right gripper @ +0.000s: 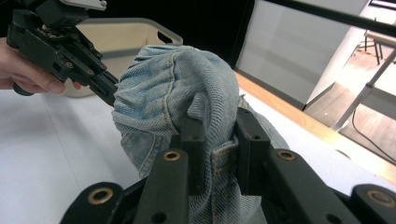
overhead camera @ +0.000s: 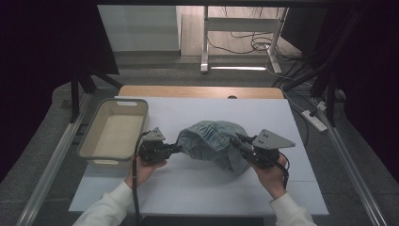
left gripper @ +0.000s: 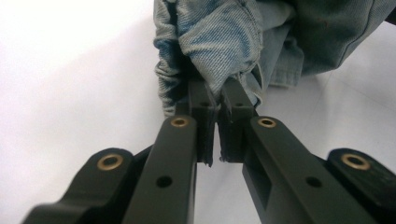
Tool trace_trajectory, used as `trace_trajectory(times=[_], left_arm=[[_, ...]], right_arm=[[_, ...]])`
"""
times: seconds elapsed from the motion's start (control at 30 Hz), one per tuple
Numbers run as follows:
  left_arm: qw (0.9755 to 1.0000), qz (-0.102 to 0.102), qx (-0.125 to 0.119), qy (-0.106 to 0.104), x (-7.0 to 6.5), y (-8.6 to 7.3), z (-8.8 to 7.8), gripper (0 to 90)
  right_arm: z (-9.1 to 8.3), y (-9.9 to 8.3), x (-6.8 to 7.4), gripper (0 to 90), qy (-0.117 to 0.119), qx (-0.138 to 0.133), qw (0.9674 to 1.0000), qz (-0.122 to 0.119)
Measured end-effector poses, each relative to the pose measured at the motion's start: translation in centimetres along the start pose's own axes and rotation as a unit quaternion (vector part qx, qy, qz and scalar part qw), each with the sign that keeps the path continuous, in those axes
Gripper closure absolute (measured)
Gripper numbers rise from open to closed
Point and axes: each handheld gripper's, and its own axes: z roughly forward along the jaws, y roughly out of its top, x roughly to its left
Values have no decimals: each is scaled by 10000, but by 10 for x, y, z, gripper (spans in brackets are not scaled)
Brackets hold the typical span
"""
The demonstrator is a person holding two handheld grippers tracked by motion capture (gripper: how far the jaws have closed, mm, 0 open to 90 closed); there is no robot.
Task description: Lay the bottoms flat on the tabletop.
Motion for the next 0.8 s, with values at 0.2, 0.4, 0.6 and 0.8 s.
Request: trace_trajectory(times=[0.2,0.4,0.6,0.8], left_arm=[[9999,-24,-171,-12,2,5,-9,848],[9998,-110,-164,-77,5,4,-7,848],[9997,-128,-187,-75,5,4,-8,848],[9987,-19,-510,-34,2,19,-32,850]], right_arm=[[-5,3,-3,757,36,-166,9998,125],[-4,3,-3,757,69,-138,9998,120],[-3,2,-3,757,85,-139,9998,136],[-13,12,-3,760,153,-396,9988,235]])
